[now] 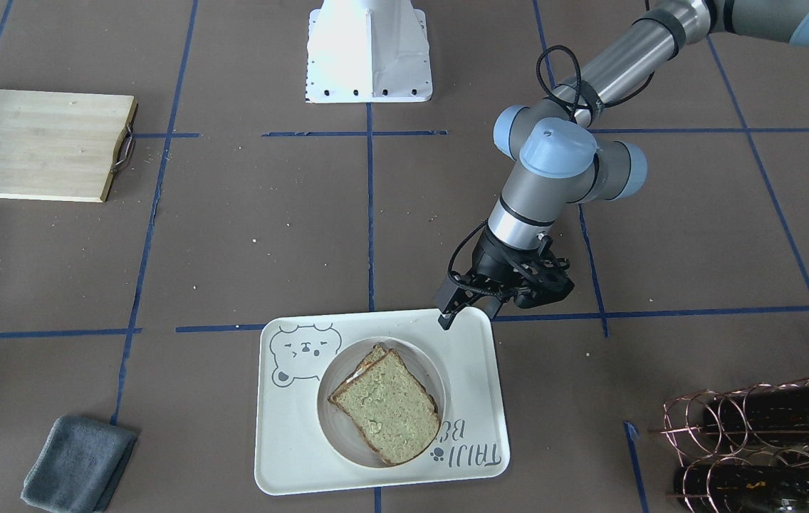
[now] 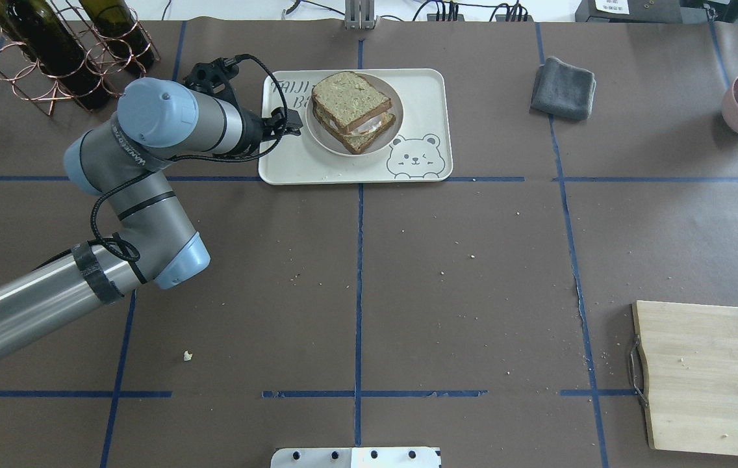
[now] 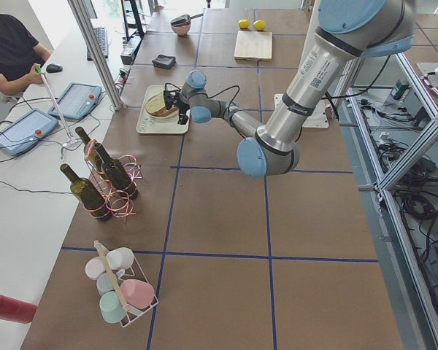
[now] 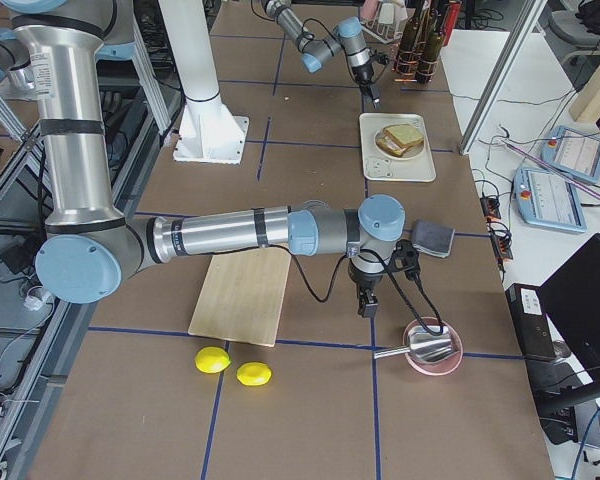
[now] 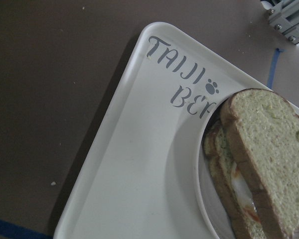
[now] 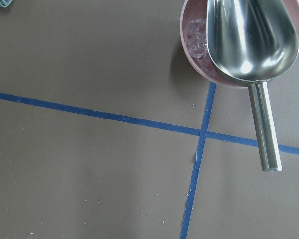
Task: Make sandwich and place on tray
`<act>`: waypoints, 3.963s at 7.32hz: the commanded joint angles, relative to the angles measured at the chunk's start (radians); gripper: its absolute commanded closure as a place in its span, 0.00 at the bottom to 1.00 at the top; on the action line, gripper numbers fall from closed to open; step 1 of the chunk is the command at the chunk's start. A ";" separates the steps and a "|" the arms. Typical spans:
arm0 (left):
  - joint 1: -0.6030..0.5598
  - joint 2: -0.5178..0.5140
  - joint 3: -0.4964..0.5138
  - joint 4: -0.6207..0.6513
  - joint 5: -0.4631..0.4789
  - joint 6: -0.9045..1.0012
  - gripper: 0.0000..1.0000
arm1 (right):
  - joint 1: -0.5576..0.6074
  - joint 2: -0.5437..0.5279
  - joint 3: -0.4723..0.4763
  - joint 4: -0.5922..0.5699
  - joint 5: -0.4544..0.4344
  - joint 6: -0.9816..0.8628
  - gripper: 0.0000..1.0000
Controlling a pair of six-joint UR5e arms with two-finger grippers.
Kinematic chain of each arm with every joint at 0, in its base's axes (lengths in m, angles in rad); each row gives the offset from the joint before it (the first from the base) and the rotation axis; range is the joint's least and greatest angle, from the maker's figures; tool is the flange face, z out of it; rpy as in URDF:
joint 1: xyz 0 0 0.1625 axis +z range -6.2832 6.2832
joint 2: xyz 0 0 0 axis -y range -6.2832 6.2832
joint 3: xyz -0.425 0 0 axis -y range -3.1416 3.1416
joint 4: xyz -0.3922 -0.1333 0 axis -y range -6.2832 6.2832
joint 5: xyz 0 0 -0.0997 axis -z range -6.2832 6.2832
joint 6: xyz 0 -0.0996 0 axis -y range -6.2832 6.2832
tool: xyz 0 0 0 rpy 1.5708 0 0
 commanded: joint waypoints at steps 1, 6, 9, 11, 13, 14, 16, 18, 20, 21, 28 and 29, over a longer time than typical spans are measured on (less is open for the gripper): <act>-0.050 0.113 -0.101 -0.030 0.052 0.240 0.00 | 0.001 0.003 0.001 0.000 0.000 -0.001 0.00; -0.335 0.310 -0.292 0.236 -0.189 0.748 0.00 | 0.001 0.003 0.003 0.000 0.000 0.000 0.00; -0.581 0.310 -0.293 0.466 -0.371 1.253 0.00 | 0.001 0.001 0.000 0.000 -0.002 0.000 0.00; -0.583 0.368 -0.266 0.485 -0.370 1.318 0.00 | 0.001 0.001 0.001 0.000 -0.002 0.002 0.00; -0.607 0.435 -0.244 0.491 -0.368 1.322 0.00 | 0.001 -0.002 0.000 0.000 -0.002 0.002 0.00; -0.651 0.467 -0.249 0.538 -0.382 1.376 0.00 | 0.001 -0.005 0.003 0.002 -0.002 0.002 0.00; -0.746 0.477 -0.238 0.728 -0.448 1.622 0.00 | -0.001 0.000 -0.005 -0.002 -0.002 0.003 0.00; -0.814 0.507 -0.156 0.743 -0.477 1.640 0.00 | 0.001 -0.005 -0.017 -0.003 0.003 0.016 0.00; -0.828 0.520 -0.140 0.750 -0.538 1.683 0.00 | 0.026 -0.015 -0.039 -0.003 0.053 0.016 0.00; -0.831 0.533 -0.143 0.746 -0.538 1.683 0.00 | 0.036 -0.038 -0.045 -0.003 0.070 0.014 0.00; -0.842 0.560 -0.148 0.743 -0.564 1.683 0.00 | 0.091 -0.083 -0.046 -0.002 0.106 0.014 0.00; -0.842 0.561 -0.148 0.744 -0.584 1.683 0.00 | 0.093 -0.083 -0.045 -0.002 0.106 0.016 0.00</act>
